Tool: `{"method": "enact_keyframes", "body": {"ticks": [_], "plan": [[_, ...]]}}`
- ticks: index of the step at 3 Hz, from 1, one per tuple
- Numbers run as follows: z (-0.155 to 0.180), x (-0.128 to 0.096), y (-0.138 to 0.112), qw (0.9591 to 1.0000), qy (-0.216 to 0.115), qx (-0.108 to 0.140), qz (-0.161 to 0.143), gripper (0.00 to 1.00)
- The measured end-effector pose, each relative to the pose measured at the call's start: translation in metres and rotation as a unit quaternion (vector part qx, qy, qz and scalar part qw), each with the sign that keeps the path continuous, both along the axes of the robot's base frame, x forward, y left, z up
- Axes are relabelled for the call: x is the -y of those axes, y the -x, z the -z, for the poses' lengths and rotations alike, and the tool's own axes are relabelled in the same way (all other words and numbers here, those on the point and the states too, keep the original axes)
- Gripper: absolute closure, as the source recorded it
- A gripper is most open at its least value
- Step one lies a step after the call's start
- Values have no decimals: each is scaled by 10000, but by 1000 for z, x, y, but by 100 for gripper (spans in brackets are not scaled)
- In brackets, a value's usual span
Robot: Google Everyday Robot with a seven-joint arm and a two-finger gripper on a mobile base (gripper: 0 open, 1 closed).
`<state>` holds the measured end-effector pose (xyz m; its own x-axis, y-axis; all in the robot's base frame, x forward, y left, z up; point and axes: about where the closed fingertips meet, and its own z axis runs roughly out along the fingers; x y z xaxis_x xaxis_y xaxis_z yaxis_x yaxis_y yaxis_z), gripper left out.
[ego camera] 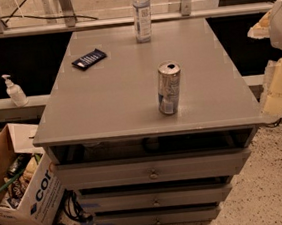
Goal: Move redbull can near rxbar blueberry
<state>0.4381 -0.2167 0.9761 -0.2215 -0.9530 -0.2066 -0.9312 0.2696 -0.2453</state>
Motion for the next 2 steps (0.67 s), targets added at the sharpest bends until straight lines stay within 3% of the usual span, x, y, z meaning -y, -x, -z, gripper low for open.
{"method": "enact_keyframes", "body": {"ticks": [1, 2], "plan": [[1, 1, -1, 10000, 4, 75, 18, 0], [25, 10, -12, 9996, -259, 115, 81, 0]]}}
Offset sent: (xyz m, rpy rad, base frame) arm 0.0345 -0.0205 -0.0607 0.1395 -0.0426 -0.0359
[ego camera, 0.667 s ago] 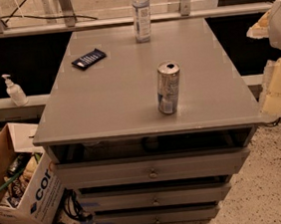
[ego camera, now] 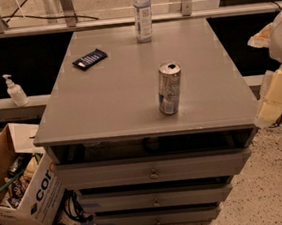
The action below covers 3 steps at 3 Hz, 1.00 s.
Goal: Move redbull can near rxbar blueberry
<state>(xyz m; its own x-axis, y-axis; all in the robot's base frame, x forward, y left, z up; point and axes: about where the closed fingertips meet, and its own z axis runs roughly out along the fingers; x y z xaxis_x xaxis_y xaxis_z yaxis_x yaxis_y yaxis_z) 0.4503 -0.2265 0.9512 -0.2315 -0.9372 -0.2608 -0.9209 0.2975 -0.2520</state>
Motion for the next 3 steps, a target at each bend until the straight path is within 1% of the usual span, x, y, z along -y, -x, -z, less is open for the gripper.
{"method": "enact_keyframes", "body": {"ticks": [1, 2, 3], "plan": [[24, -4, -16, 9980, -621, 1, 73, 0], [44, -25, -30, 9887, -1499, 4, 22, 0], [52, -55, -47, 9729, -2306, 82, -165, 0]]}}
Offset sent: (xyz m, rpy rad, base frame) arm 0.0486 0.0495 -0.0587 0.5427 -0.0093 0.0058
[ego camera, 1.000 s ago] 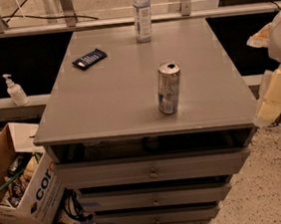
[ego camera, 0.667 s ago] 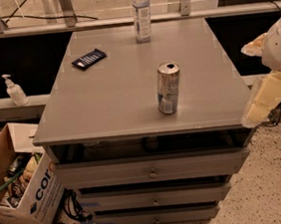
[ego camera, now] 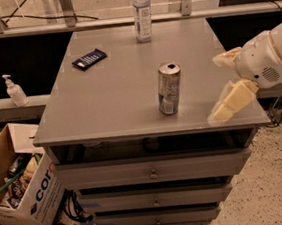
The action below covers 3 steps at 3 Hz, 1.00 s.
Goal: Move redbull can near rxbar blueberry
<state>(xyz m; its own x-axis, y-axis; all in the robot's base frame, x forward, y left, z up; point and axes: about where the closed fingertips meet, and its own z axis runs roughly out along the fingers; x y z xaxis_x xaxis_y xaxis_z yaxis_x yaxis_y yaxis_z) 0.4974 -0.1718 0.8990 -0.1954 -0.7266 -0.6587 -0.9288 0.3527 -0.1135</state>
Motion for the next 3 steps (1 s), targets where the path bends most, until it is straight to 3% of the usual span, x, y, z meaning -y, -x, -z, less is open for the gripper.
{"method": "enact_keyframes", "body": {"ticks": [1, 3], "plan": [[2, -17, -9, 9988, -473, 69, -108, 0], [3, -18, -10, 9987, -494, 67, -113, 0]]}}
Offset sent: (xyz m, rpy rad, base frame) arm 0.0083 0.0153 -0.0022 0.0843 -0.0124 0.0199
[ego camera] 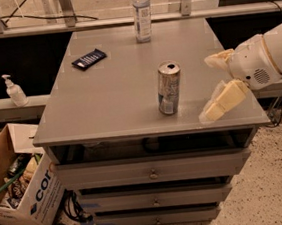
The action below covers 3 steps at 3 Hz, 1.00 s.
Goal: Move redbull can near rxbar blueberry
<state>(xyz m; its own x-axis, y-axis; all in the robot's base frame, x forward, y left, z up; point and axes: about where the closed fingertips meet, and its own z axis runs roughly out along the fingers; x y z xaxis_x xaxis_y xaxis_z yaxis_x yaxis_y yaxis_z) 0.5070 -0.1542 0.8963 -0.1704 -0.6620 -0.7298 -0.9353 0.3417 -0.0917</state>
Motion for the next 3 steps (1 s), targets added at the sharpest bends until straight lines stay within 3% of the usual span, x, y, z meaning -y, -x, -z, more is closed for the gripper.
{"method": "enact_keyframes", "body": {"ticks": [2, 3], "plan": [[20, -35, -21, 9945, -1007, 242, 126, 0], [33, -60, -42, 9835, -1701, 577, 217, 0]]}}
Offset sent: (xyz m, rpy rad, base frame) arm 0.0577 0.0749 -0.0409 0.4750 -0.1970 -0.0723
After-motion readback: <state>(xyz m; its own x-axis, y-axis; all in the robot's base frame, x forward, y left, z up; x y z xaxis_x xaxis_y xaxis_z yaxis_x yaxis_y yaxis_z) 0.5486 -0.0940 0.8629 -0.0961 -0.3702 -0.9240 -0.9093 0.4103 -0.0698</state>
